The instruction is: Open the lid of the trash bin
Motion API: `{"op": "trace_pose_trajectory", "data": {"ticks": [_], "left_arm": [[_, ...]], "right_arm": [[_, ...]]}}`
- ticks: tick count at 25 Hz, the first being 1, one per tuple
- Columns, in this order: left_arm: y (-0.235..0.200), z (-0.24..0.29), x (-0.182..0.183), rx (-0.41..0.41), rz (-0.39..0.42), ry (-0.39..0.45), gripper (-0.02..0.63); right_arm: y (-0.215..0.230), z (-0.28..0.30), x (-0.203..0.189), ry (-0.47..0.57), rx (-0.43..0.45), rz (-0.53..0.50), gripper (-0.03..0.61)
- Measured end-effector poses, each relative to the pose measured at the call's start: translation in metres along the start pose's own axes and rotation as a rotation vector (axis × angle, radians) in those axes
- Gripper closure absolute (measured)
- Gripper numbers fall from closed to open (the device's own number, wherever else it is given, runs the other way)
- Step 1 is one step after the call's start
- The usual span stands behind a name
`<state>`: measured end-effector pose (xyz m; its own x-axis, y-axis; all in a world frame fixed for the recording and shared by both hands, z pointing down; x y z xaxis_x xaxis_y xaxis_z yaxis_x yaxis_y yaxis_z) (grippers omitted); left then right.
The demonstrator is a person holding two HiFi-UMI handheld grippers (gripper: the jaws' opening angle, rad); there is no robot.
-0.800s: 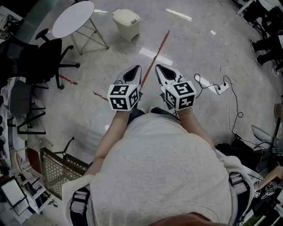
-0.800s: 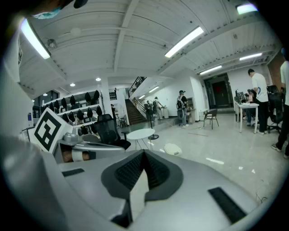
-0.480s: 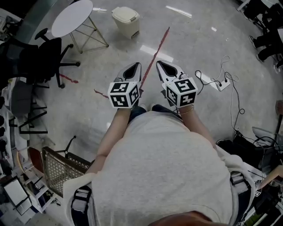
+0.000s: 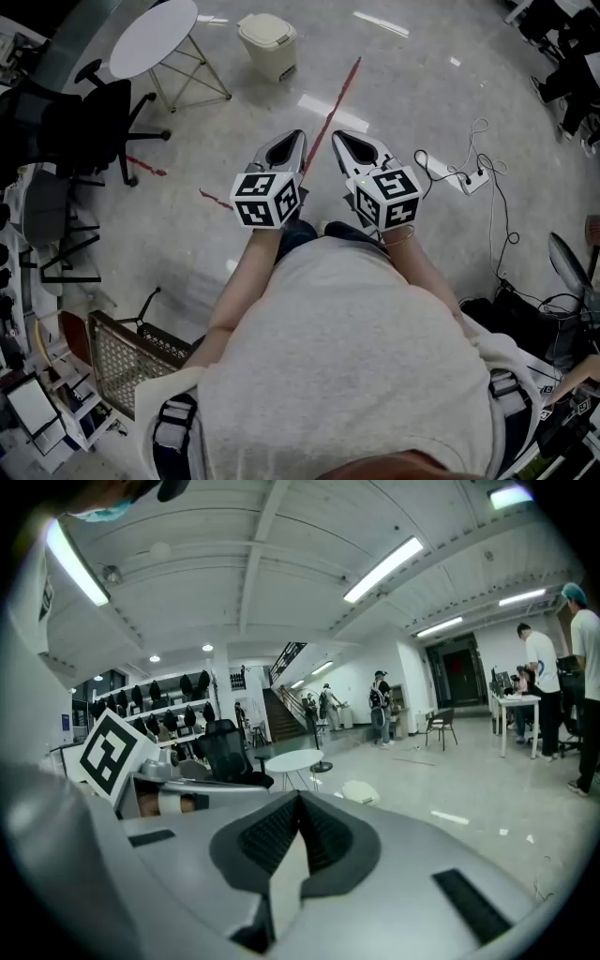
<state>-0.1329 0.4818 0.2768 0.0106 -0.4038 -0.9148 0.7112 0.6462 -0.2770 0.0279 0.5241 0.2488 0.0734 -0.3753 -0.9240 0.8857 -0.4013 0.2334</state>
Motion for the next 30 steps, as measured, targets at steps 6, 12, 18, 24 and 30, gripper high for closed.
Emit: {"op": "trace_pose_trajectory", "data": {"ticks": [6,12,18,24,30], "left_arm": [[0.011,-0.001,-0.017,0.025,-0.038,-0.026,0.604],[0.007,0.001,-0.023,0.036,-0.026,-0.054,0.604],[-0.025,0.029,-0.012,0.023,-0.038,-0.049,0.604],[-0.076,0.073,0.025,-0.017,-0.023,-0.023,0.604],[-0.138,0.125,0.067,-0.089,-0.057,-0.041,0.604]], "right_arm": [[0.003,-0.008,-0.013,0.008,0.057,0.044,0.571],[0.008,0.001,-0.023,-0.020,0.061,0.068,0.571],[0.025,0.030,-0.011,-0.031,0.029,0.045,0.571],[0.046,0.094,0.019,-0.011,0.002,0.018,0.572],[0.066,0.166,0.056,-0.018,-0.048,-0.010,0.571]]}}
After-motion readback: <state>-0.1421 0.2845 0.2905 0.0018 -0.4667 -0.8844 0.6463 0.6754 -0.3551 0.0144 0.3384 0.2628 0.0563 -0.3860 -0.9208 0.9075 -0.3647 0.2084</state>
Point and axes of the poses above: the fingertips, and each gripper's own axes: z forward along the fingers, y to its right, x out of its top, the point moved 9 cm from there along -z, backward along the fingers, and after that the axes turned 4 degrees about z, right-handed, at the moved point
